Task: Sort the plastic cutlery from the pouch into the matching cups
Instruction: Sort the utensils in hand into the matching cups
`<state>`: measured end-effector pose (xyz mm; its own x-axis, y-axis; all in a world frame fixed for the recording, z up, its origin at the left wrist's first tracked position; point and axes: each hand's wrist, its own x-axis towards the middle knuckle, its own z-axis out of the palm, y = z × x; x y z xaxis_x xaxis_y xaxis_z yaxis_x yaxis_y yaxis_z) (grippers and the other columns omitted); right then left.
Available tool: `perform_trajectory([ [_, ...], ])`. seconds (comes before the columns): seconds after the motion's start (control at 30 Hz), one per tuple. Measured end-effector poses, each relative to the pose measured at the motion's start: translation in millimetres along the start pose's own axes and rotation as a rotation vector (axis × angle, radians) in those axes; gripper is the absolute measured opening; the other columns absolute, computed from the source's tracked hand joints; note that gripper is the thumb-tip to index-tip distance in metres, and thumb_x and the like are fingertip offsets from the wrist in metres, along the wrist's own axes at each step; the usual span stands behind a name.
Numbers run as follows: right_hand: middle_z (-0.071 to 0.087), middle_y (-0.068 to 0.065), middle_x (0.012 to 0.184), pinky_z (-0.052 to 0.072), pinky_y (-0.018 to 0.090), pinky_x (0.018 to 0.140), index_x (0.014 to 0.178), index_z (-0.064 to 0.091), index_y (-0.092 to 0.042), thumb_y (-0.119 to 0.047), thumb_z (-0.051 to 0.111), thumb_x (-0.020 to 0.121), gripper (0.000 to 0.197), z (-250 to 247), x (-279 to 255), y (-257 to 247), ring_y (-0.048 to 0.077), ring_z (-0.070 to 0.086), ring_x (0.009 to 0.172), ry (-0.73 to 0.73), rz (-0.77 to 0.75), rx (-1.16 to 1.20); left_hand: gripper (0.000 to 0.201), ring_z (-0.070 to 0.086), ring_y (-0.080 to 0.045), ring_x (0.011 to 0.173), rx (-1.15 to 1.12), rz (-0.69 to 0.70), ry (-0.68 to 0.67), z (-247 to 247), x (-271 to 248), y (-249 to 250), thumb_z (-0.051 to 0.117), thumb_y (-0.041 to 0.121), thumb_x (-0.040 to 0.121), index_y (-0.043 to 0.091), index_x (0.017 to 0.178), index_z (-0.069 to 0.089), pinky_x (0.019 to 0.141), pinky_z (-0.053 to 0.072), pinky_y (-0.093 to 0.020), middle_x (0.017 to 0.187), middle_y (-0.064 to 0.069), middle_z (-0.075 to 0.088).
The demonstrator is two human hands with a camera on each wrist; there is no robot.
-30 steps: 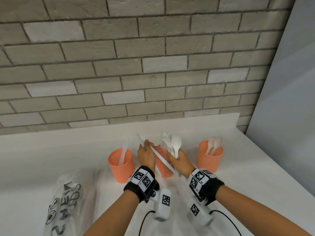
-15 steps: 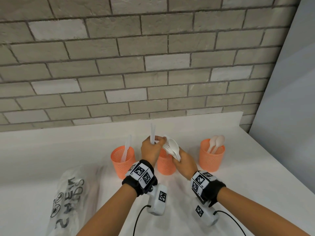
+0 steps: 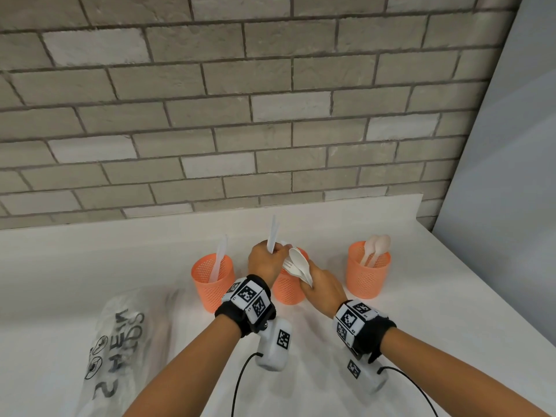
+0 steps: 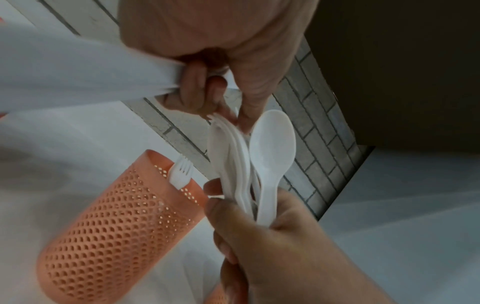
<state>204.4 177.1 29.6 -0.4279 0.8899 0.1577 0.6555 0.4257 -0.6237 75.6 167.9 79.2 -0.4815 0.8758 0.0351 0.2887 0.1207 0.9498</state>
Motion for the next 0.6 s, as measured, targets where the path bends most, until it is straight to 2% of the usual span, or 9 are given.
perform_trajectory([
  [0.07,0.068,0.018,0.099,0.053,0.041,0.073,0.144,0.028,-0.016,-0.014,0.047,0.089,0.058,-1,-2,-1,0.036,0.065,0.087,-0.009,-0.001,-0.006,0.017,0.057,-0.025,0.077,-0.046,0.004,0.006,-2,3,3,0.06,0.021,0.087,0.008,0.076,0.056,0.07,0.042,-0.029,0.074,-0.005,0.059],
  [0.13,0.068,0.017,0.1,0.053,0.042,0.074,0.142,0.031,-0.016,-0.014,0.047,0.089,0.056,-1,-2,0,0.036,0.064,0.087,-0.015,-0.009,-0.015,0.015,0.055,-0.025,0.082,-0.135,0.006,0.073,-6,6,7,0.052,0.019,0.091,0.004,0.093,0.054,0.072,0.039,-0.028,0.085,-0.01,0.058],
  [0.2,0.068,0.016,0.1,0.053,0.042,0.073,0.14,0.031,-0.017,-0.016,0.048,0.089,0.054,0,-1,0,0.035,0.064,0.086,-0.025,-0.016,-0.03,0.016,0.053,-0.024,0.083,-0.221,-0.004,0.134,-7,8,8,0.049,0.02,0.094,0.004,0.098,0.05,0.074,0.038,-0.028,0.09,-0.01,0.056],
  [0.3,0.068,0.017,0.101,0.053,0.042,0.074,0.139,0.032,-0.016,-0.016,0.048,0.09,0.052,1,3,-3,0.036,0.064,0.088,-0.024,-0.021,-0.018,0.018,0.055,-0.02,0.073,-0.221,-0.003,0.127,-6,4,4,0.056,0.024,0.091,0.008,0.091,0.05,0.068,0.04,-0.027,0.081,-0.005,0.058],
  [0.37,0.067,0.017,0.104,0.052,0.042,0.076,0.138,0.035,-0.014,-0.017,0.048,0.091,0.049,2,5,-6,0.035,0.064,0.092,-0.032,-0.019,-0.024,0.021,0.055,-0.019,0.067,-0.144,0.034,0.095,-6,2,0,0.062,0.026,0.087,0.011,0.076,0.052,0.06,0.039,-0.024,0.068,0.0,0.056],
  [0.43,0.067,0.017,0.106,0.052,0.042,0.077,0.137,0.037,-0.013,-0.018,0.049,0.091,0.047,2,5,-8,0.035,0.064,0.095,-0.048,-0.017,-0.017,0.023,0.056,-0.022,0.07,-0.102,0.05,0.081,-9,3,-2,0.061,0.024,0.088,0.01,0.07,0.055,0.055,0.039,-0.022,0.067,-0.002,0.057],
  [0.47,0.066,0.017,0.106,0.051,0.042,0.078,0.137,0.038,-0.014,-0.019,0.05,0.092,0.047,1,5,-10,0.035,0.064,0.095,-0.057,-0.016,-0.004,0.021,0.057,-0.022,0.073,-0.103,0.045,0.081,-12,6,-1,0.059,0.023,0.089,0.008,0.076,0.058,0.056,0.04,-0.022,0.072,-0.004,0.06],
  [0.53,0.067,0.016,0.106,0.051,0.04,0.077,0.136,0.04,-0.013,-0.024,0.051,0.092,0.047,0,6,-11,0.034,0.064,0.094,-0.067,-0.01,0.048,0.023,0.057,-0.023,0.079,-0.13,0.019,0.099,-18,13,1,0.052,0.024,0.093,0.004,0.091,0.063,0.066,0.044,-0.027,0.084,-0.009,0.061],
  [0.6,0.067,0.015,0.107,0.049,0.038,0.077,0.133,0.044,-0.011,-0.026,0.053,0.091,0.045,-2,8,-13,0.033,0.064,0.095,-0.069,0.006,0.095,0.024,0.055,-0.024,0.082,-0.17,-0.017,0.147,-25,24,1,0.045,0.025,0.096,0.007,0.091,0.061,0.078,0.048,-0.036,0.089,-0.01,0.06],
])
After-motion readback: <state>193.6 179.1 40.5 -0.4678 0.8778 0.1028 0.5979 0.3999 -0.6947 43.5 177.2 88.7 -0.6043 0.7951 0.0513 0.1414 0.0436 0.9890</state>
